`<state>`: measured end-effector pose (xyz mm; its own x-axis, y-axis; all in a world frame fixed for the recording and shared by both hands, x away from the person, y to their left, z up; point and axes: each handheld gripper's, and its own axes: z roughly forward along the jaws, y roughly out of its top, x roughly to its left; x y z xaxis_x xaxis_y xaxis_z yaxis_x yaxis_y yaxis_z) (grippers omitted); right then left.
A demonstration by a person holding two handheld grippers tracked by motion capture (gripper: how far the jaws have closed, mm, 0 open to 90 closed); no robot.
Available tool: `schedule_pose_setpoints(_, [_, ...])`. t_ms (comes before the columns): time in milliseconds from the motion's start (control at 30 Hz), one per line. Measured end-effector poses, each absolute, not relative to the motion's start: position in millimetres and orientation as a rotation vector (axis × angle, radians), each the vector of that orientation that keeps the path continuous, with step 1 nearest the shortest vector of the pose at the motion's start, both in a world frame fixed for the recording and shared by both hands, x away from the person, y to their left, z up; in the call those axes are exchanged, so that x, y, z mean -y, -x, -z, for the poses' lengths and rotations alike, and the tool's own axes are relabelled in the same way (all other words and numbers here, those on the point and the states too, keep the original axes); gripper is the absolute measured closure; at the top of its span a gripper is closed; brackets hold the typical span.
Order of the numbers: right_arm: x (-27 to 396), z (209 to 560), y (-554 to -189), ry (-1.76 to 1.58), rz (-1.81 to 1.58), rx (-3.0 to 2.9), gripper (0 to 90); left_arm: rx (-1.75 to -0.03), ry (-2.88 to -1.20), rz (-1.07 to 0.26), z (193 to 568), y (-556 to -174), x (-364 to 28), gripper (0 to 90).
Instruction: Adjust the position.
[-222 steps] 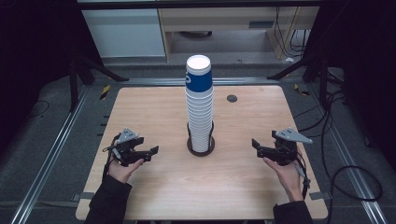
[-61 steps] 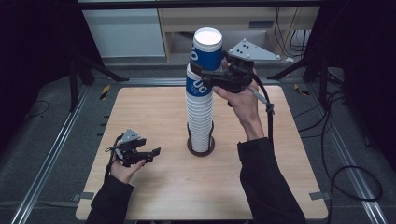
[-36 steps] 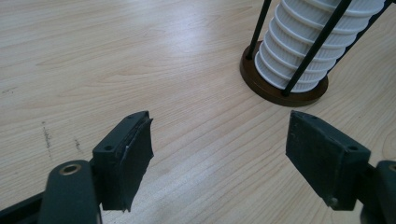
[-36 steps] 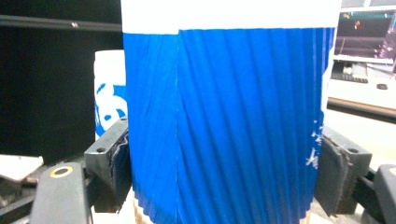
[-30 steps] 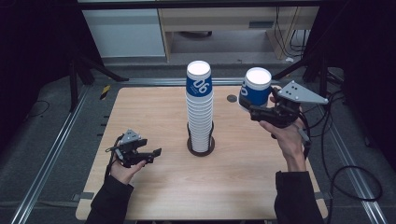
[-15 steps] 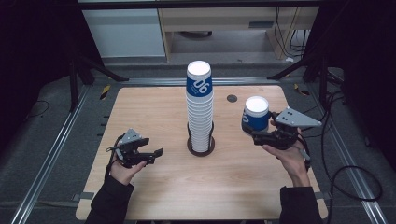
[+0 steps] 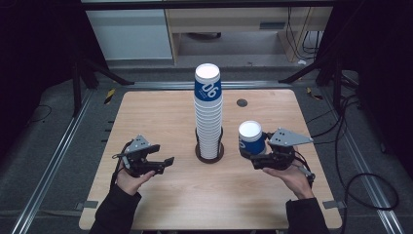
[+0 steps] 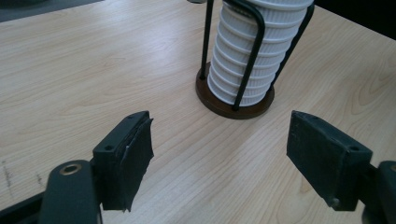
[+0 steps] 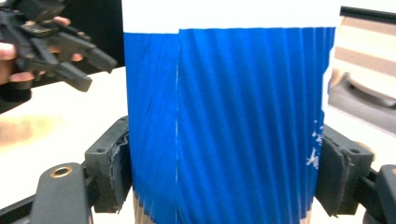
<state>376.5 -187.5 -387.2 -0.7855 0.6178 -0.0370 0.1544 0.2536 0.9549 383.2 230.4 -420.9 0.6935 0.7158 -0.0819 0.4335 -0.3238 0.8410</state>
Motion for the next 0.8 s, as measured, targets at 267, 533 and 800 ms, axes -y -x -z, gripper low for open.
schedule_pose_setpoints(267, [173.0, 397.4, -372.0, -0.609, -1.546, -2.236, 20.6, -0.812, -1.97, -0.352, 411.5, -374.5, -220.0, 21.9])
schedule_pose_setpoints(533, [149.1, 411.7, -371.2, -0.503, -1.522, -2.37, 20.6, -0.739, -1.986, -0.31, 408.1, -368.3, -208.0, 21.7])
schedule_pose_setpoints(800, [131.4, 427.2, -371.8, -0.442, -1.513, -2.454, 20.6, -0.677, -2.004, -0.268, 406.6, -363.8, -198.5, 21.1])
